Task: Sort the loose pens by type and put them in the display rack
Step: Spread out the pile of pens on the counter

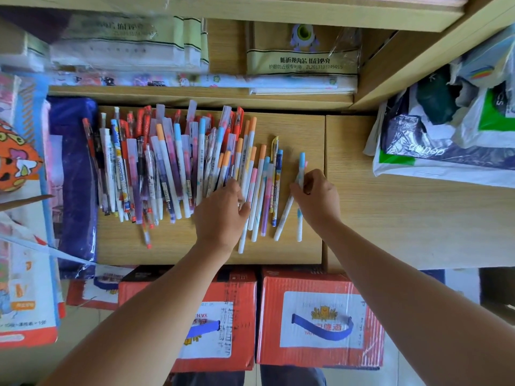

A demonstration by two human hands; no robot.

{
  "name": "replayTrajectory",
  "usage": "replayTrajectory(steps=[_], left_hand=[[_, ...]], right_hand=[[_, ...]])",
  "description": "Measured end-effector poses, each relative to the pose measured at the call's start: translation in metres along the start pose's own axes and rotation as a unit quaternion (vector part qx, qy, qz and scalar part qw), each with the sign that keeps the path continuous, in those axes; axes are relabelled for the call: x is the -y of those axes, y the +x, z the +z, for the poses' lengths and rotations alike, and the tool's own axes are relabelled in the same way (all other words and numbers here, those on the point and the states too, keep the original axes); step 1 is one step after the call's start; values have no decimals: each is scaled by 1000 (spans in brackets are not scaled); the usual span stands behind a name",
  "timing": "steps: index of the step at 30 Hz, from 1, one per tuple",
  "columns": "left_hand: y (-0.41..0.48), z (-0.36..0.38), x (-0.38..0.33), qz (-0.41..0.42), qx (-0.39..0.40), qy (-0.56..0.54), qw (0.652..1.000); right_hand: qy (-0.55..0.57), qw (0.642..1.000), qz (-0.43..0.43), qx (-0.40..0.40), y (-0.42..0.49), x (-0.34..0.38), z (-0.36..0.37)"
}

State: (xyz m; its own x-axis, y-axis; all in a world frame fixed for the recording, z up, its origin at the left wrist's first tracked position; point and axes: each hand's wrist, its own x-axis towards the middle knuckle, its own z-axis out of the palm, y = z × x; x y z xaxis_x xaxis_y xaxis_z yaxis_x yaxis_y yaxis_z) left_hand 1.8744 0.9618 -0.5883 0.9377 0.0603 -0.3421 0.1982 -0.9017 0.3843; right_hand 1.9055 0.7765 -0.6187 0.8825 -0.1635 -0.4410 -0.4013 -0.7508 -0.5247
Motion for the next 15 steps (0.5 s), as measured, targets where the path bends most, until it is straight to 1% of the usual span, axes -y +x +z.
replayTrajectory(steps=[2, 5, 9, 12, 15], left_hand=[[1, 2, -4, 18, -4, -17, 1000], [3, 7, -12, 28, 9, -4, 1000], [6, 15, -21, 6, 23, 35, 999], [5, 18, -28, 23, 32, 81, 996], [4, 20, -34, 31, 43, 138, 989]], right_hand=[[-15, 1000, -14, 5, -1, -1, -2], [-11, 999, -34, -11, -2, -3, -2], [6, 999, -31, -10, 1, -5, -4], [5, 998, -56, -13, 1, -5, -6], [43, 996, -79, -6, 1, -6, -8]])
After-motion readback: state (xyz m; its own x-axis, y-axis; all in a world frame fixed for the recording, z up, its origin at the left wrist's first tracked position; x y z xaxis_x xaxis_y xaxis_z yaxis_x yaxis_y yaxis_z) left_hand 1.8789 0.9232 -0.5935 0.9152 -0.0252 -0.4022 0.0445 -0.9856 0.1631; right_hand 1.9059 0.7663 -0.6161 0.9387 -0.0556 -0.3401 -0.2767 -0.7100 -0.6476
